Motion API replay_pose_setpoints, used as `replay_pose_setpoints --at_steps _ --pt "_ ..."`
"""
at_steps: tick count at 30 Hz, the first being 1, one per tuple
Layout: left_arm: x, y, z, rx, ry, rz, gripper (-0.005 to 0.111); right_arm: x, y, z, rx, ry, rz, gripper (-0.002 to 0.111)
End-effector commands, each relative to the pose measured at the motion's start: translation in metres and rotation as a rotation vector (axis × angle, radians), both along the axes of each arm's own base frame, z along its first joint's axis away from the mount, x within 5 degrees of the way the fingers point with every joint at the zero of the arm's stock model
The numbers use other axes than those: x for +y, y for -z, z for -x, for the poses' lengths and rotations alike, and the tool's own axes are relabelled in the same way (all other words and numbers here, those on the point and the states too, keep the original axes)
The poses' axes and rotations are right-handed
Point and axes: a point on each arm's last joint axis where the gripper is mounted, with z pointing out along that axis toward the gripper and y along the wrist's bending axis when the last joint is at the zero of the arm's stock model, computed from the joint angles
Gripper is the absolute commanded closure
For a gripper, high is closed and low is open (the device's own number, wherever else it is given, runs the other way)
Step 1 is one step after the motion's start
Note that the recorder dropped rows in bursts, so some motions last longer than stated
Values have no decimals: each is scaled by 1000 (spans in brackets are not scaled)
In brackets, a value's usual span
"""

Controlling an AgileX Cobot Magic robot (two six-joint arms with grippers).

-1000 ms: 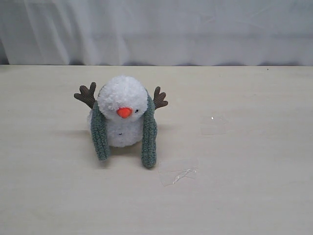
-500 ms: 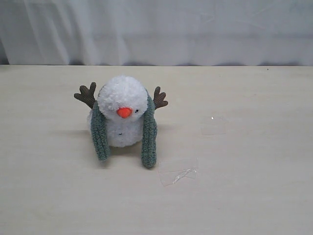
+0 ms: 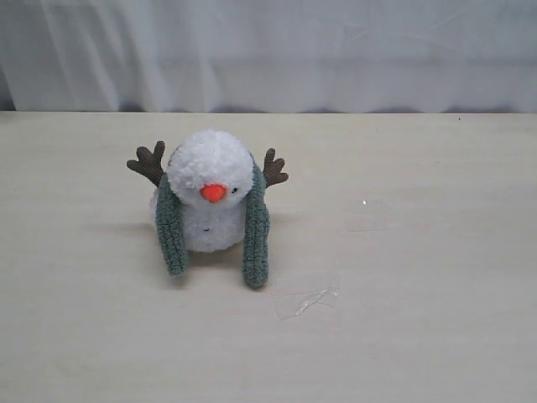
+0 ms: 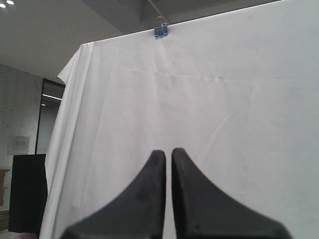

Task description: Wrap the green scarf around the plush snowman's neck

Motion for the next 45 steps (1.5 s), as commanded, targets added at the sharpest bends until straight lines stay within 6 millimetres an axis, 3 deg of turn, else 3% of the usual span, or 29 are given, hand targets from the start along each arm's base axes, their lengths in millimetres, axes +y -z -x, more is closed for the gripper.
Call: replay_pose_setpoints --at_steps 1,24,28,33,42,45 --pt "-1 1 0 -3 9 2 107 0 1 0 -1 5 2 104" --pt "-1 0 0 -5 9 0 107 -2 -1 1 -25 19 -15 104" --pt "-1 0 0 -5 9 0 107 -2 1 1 -56 56 51 104" --pt "-1 0 0 -5 9 0 107 -6 26 6 -62 111 16 104" --pt "-1 0 0 -5 9 0 107 -17 80 31 -126 366 -49 104" --pt "-1 0 0 -5 9 0 107 -17 101 25 -86 435 -35 104"
